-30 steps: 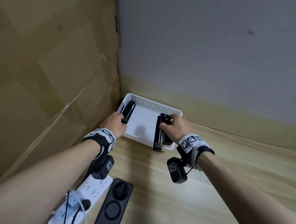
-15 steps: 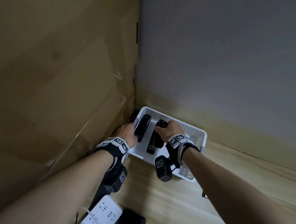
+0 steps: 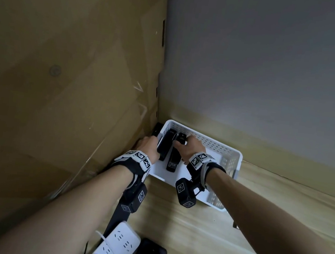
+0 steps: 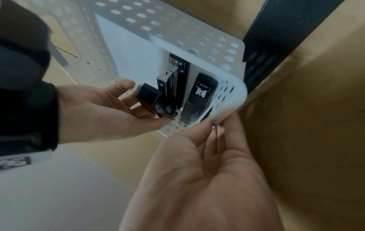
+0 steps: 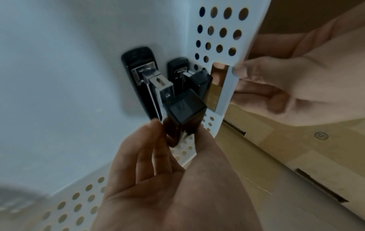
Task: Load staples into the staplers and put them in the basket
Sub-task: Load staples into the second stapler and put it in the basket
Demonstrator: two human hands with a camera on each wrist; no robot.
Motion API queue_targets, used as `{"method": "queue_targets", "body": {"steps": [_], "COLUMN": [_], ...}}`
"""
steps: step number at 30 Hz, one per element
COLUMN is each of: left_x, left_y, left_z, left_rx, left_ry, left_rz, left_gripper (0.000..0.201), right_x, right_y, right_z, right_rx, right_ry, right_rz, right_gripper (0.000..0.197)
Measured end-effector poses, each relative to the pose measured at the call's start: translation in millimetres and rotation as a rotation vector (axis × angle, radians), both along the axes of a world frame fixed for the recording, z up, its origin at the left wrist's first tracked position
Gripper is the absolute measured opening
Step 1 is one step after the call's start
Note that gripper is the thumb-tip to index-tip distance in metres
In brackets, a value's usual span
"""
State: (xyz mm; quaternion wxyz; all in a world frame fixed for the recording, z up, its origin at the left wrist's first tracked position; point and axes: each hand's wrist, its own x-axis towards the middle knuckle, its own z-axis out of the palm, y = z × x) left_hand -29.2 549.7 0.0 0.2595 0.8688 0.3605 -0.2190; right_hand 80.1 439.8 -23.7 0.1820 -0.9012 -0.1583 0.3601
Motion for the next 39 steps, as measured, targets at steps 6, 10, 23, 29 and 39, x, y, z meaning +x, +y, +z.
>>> {"method": "queue_targets", "body": {"steps": [6,10,23,29,39], "left_x": [-1,-2,-5,0,27], "left_y": [2,5,1,-14,-108], "left_z": [-4,-8,-10,5,40], "left_rx": [-0.005,-0.012,-0.037,-0.002,-0.047], "left_ry": [-0.004,-0.015,-0.035,-0.1,-0.387], "left_rz": [0.017,0.022,0.043,0.04,-0.1], "left_gripper": [0.023,0.023,0.028,0.05,0.043], "right_x": [-15,-15,-4,0,10], "right_y": [-10,2,-1,-32,-176], "right_z": [0,-7,-15,-9,26], "right_rx": [0.068,0.07,0.057,0.208,0.282], "right_ry": [0.132,0.064,0.053,0.049,-0.055], "right_rz": [-0.094,-0.038,0.005,-0.027,-0.09], "right_gripper": [0.052,0.047,0.063,0.031,0.021]}}
